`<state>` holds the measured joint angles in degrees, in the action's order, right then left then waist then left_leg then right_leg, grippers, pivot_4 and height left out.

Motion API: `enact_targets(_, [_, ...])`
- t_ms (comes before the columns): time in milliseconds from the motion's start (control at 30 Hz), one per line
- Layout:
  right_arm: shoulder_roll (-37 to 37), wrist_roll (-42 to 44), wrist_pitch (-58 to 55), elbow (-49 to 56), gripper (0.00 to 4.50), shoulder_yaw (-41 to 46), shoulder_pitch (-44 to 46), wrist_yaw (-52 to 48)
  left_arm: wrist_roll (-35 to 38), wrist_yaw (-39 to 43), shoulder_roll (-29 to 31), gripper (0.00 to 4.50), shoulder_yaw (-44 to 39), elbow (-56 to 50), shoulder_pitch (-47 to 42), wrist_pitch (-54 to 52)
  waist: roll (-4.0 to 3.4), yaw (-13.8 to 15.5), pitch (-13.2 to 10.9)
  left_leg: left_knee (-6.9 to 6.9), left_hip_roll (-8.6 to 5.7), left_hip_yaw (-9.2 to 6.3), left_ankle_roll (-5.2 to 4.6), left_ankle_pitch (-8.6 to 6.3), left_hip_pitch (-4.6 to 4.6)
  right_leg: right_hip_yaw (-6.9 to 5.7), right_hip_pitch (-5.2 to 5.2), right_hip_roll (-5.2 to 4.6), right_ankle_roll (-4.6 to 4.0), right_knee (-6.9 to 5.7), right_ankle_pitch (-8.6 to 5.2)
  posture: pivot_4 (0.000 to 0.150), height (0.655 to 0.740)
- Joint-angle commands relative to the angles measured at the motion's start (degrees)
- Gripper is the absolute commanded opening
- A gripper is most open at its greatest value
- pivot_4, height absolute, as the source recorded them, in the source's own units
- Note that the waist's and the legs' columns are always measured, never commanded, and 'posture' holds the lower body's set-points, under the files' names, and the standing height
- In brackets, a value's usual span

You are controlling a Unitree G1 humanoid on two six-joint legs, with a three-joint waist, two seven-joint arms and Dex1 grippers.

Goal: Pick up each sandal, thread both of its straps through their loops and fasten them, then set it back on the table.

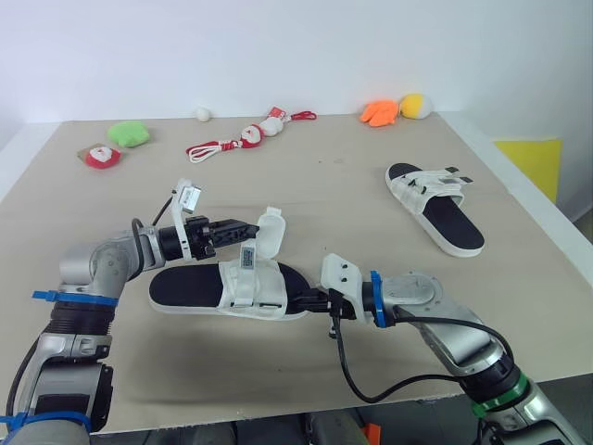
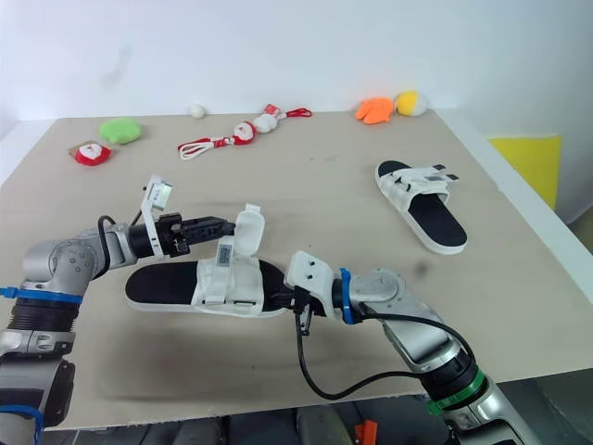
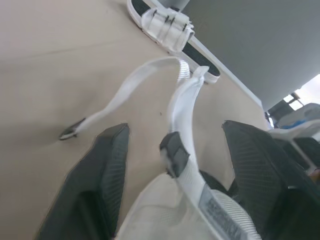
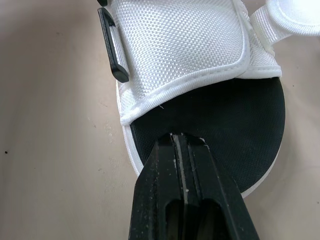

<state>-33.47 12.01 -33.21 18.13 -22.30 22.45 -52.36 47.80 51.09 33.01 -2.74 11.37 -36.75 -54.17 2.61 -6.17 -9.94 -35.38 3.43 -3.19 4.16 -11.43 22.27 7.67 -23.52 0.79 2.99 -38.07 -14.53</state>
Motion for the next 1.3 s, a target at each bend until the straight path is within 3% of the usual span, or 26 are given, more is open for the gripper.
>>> enact_targets(33, [-0.6,-4.1,-2.1,-5.0,0.00,-1.9,-1.7,2.8,0.7,2.2,0.1,1.23,-0.9,-1.3,-0.5,-1.9,0.00,0.0,0.0,0.00,0.00,0.00,0.00,0.00,0.01,0.00,-0.01,0.00,0.00,0.00,0.00,0.150,0.7400])
enact_targets(133, [-0.6,-4.1,-2.1,-4.9,0.00,-1.8,-1.7,2.9,0.8,3.6,0.3,0.05,-0.8,-2.7,0.5,-3.2,0.00,0.0,0.0,0.00,0.00,-0.01,0.00,0.00,0.01,-0.01,-0.01,0.00,0.00,0.00,0.00,0.150,0.7400])
enact_targets(500, [-0.3,-4.2,-1.6,-5.5,0.00,-1.9,-1.3,2.9,-2.1,1.4,-0.8,0.05,-4.8,2.3,-1.1,0.3,0.00,0.0,0.0,0.01,0.00,-0.03,0.01,-0.01,0.01,-0.02,-0.04,0.00,0.00,0.00,0.00,0.150,0.7400])
enact_targets(800, [-0.5,-3.9,-1.6,-5.4,0.00,-2.0,-1.2,3.2,1.0,-0.9,-2.2,0.05,-10.2,2.1,1.3,-2.8,0.00,0.0,0.0,0.01,-0.15,-0.12,0.05,-0.02,0.11,-0.02,-0.05,-0.07,0.00,0.01,0.00,0.150,0.7400])
enact_targets(1000, [-0.7,-3.8,-1.4,-5.6,0.00,-2.1,-1.1,3.0,12.4,0.4,-3.0,0.05,-17.0,-4.2,3.3,-8.4,0.03,0.1,0.0,0.10,-0.15,-0.20,0.17,-0.11,0.19,-0.06,-0.10,-0.06,0.02,0.01,0.00,0.150,0.7400])
enact_targets(1133, [-0.6,-3.7,-2.6,-5.6,0.00,-2.1,-1.0,3.2,15.6,1.6,-1.7,0.05,-17.2,-7.8,5.1,-11.0,0.03,0.1,0.0,0.09,-0.18,-0.23,0.18,-0.11,0.19,-0.07,-0.09,-0.07,0.02,0.03,-0.01,0.150,0.7400])
enact_targets(1300, [-0.6,-3.9,-2.8,-6.0,0.00,-2.0,-0.6,3.4,9.3,0.3,-1.3,0.05,-14.0,-7.3,6.8,-6.4,0.04,0.1,0.0,0.07,-0.20,-0.25,0.18,-0.11,0.17,-0.07,-0.07,-0.08,0.01,0.04,-0.01,0.150,0.7400])
